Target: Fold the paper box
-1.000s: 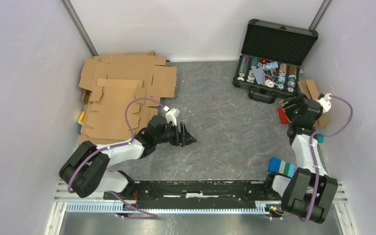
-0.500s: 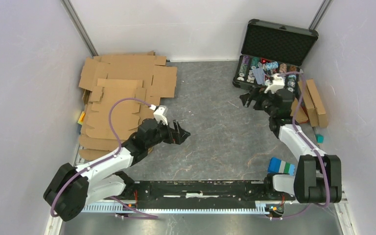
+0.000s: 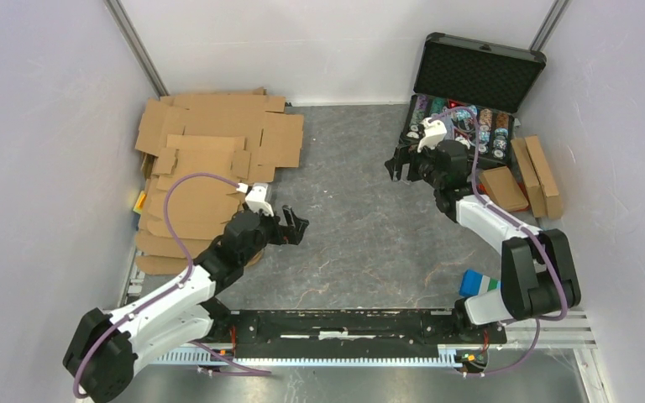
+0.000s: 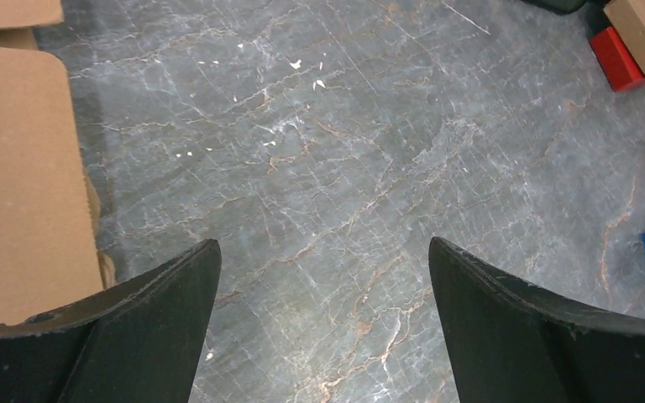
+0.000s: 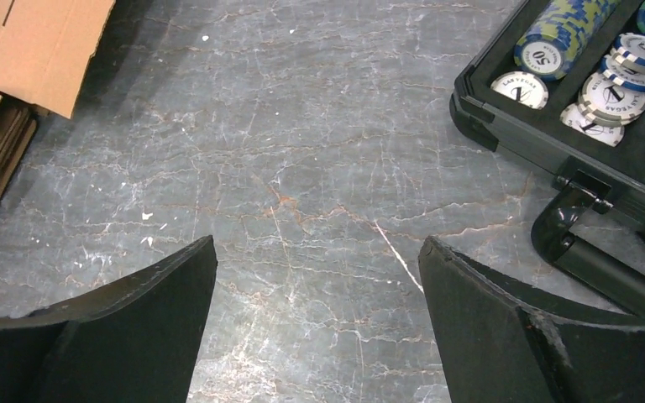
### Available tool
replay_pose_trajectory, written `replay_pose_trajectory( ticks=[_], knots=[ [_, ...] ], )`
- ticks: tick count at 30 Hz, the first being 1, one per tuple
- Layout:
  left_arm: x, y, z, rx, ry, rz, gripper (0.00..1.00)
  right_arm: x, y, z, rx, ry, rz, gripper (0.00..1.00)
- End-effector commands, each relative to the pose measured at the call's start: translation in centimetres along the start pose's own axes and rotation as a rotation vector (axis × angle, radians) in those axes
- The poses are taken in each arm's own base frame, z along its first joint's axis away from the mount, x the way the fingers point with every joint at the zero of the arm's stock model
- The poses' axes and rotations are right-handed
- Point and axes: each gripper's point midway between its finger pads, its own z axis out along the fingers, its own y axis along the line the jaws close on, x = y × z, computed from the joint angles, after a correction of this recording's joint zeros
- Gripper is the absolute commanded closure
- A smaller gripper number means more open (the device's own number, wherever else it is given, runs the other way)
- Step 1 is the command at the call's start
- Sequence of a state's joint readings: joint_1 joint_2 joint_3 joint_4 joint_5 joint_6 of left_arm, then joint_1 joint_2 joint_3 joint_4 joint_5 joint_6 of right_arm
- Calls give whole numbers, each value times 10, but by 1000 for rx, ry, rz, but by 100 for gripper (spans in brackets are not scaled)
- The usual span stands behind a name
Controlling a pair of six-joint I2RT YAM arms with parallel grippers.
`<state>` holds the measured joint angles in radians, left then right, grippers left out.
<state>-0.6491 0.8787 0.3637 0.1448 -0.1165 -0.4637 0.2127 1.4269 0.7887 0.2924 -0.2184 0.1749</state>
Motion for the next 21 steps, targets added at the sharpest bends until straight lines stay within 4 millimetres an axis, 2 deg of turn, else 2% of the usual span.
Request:
replay_pose_trajectory(
  ticks=[1, 4, 8, 11, 13, 15, 17, 18, 19, 21],
  knots=[
    [-9, 13, -6, -46, -55, 72, 0, -19, 10, 2, 10, -93, -75, 6],
    [-18, 17, -14, -60, -105, 93, 0, -1, 13, -15, 28, -136, -88, 5],
    [-28, 20, -26, -62, -181, 99, 0, 12, 17, -41, 20, -206, -59, 5],
    [-38, 28, -35, -104, -251, 54, 0, 36, 15, -54, 36, -159, 1, 4],
    [-48, 47, -43, -212, -311, 15, 0, 55, 3, -67, 97, -124, -23, 3],
    [-56, 60, -51, -277, -365, 29, 0, 64, -21, -86, 231, -162, -53, 2],
    [-63, 58, -55, -254, -408, 109, 0, 63, -39, -107, 336, -260, -88, 2],
    [-58, 53, -53, -209, -398, 184, 0, 67, -44, -115, 354, -302, -135, 2],
    [-61, 49, -54, -184, -421, 221, 0, 61, -45, -125, 369, -372, -166, 2],
    [-70, 59, -57, -245, -475, 233, 0, 74, -59, -139, 443, -400, -192, 2]
  ],
)
